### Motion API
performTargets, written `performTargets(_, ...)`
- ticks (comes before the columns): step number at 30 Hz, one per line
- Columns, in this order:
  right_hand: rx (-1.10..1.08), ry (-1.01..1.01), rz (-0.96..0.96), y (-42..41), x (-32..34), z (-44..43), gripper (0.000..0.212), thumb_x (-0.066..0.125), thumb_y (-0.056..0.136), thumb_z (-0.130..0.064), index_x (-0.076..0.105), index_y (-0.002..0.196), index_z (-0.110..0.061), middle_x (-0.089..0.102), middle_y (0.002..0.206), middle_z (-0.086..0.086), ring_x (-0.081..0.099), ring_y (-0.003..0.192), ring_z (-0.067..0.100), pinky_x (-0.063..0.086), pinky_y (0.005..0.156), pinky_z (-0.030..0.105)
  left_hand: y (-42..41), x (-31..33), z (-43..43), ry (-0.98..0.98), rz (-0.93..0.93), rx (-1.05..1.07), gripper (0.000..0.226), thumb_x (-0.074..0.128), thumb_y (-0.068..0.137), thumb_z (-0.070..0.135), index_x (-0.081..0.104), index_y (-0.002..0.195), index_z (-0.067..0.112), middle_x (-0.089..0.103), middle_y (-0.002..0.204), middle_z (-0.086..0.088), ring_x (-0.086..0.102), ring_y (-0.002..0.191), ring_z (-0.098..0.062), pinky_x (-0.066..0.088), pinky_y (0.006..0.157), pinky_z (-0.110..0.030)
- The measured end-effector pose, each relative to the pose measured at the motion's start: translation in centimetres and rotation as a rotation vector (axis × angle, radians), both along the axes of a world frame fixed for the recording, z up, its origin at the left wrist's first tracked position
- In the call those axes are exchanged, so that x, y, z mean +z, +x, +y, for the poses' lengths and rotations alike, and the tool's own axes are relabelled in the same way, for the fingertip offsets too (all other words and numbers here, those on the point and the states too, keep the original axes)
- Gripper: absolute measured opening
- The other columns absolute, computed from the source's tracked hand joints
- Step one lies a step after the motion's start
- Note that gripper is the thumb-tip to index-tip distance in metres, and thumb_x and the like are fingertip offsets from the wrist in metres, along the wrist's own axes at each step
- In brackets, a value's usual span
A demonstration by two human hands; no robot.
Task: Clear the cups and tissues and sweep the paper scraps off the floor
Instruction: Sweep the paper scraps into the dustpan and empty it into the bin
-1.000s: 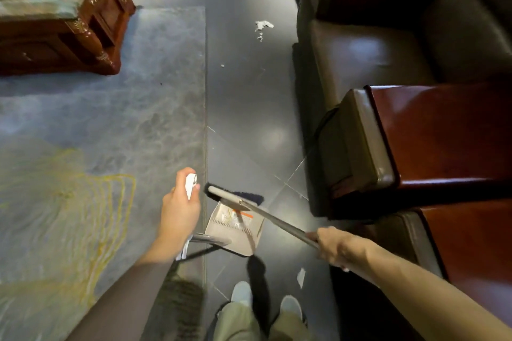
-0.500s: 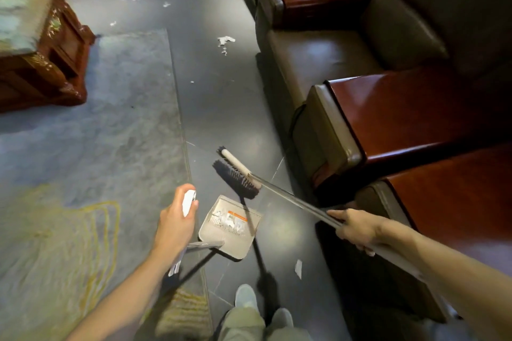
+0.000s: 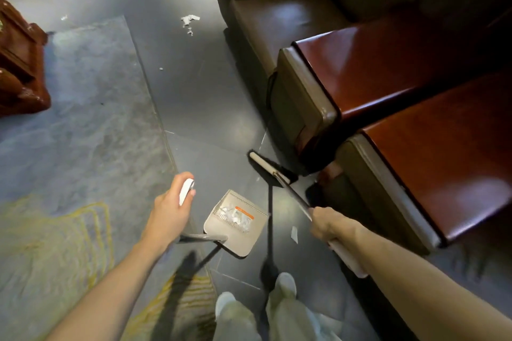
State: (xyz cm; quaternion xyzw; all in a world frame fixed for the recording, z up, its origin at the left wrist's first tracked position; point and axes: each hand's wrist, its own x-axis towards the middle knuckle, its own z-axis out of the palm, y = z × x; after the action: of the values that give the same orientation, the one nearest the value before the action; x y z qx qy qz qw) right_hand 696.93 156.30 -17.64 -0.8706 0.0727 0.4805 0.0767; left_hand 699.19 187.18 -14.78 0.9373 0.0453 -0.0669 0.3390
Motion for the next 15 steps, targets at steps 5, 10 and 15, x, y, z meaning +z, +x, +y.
performTargets(5,-0.087,0.163,0.108,-5.8,2.3,3.1,0.054,0.048,0.087,-0.006,0.041,0.14,-0.017,0.059,0.122,0.012,0.06,0.101,0.025,0.045,0.077,0.029,0.2,-0.1,0.3,-0.003,-0.029,-0.029,0.019,0.051,0.094,0.018,0.048,0.108,0.029,0.043,0.052,-0.001,0.046,0.055,-0.03,0.035,0.06,-0.036)
performTargets(10,-0.195,0.232,0.076,-11.9,5.9,4.4,0.052,0.049,0.088,-0.013,0.042,0.139,-0.026,0.059,0.117,0.008,0.06,0.099,0.022,0.05,0.087,0.033,-1.5,0.3,1.4,-0.038,-0.013,-0.145,0.017,0.051,0.094,0.018,0.048,0.11,0.023,0.046,0.056,-0.01,0.051,0.058,-0.037,0.039,0.062,-0.038)
performTargets(15,-0.337,0.186,-0.005,-18.6,7.6,4.9,0.063,0.051,0.09,-0.021,0.026,0.148,-0.031,0.058,0.112,0.0,0.062,0.084,0.01,0.051,0.073,0.021,-3.8,1.0,2.6,-0.032,0.004,-0.35,0.021,0.05,0.095,0.021,0.049,0.116,0.021,0.055,0.07,-0.01,0.049,0.067,-0.032,0.029,0.064,-0.032)
